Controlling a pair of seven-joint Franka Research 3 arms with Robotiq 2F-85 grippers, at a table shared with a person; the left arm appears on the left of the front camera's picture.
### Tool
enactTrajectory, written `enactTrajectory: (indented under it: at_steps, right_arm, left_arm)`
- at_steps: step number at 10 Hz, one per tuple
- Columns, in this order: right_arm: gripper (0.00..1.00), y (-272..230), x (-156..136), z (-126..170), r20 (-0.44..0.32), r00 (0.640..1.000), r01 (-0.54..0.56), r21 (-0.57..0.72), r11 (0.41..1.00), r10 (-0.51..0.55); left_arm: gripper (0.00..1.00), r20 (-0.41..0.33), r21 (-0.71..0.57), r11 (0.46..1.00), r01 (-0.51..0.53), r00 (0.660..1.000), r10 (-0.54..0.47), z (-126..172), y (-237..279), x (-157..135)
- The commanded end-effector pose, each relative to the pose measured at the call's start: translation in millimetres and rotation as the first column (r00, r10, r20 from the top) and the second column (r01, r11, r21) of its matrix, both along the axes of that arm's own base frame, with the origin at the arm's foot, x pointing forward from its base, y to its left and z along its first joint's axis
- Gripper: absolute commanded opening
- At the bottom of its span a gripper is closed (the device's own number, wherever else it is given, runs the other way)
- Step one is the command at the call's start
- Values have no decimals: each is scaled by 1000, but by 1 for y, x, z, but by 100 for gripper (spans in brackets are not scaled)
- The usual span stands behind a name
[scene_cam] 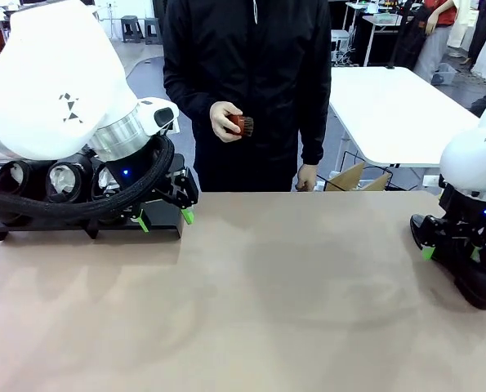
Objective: Organize the shoes by placing them on the stand.
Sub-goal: Pick up one Shoe and place it in the middle of the table.
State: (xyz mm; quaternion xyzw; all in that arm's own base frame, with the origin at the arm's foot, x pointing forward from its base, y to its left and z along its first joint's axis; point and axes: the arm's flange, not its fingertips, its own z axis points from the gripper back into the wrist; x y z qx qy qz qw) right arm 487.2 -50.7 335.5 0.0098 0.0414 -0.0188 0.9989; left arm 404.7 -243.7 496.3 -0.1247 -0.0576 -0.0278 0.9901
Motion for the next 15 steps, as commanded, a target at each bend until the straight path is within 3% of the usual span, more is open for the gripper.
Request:
enactTrajectory:
  at_steps: [1,4,5,12,13,14,15]
  right_arm:
    - [70,-8,-5,-4,55,998,-26,32,999,24]
    - [10,-10,-8,-1,85,996,-39,32,999,36]
    - [0,-10,-8,0,91,995,-39,34,999,35]
    - [0,-14,-14,7,57,998,-27,55,998,24]
    - [0,-7,-18,20,40,998,55,59,997,-58]
    - [0,8,-30,44,81,984,155,83,985,-161]
    - [0,25,-44,66,139,970,185,119,975,-201]
  left_arm:
    - [83,-1,19,1000,-14,1000,14,3,0,0]
    - [83,-1,19,1000,-14,1000,14,3,0,0]
    - [83,-1,19,1000,-14,1000,14,3,0,0]
    - [83,-1,19,1000,-14,1000,14,3,0,0]
    - [83,-1,19,1000,-14,1000,14,3,0,0]
    - [83,-1,19,1000,-14,1000,14,3,0,0]
    - [83,-1,19,1000,-14,1000,14,3,0,0]
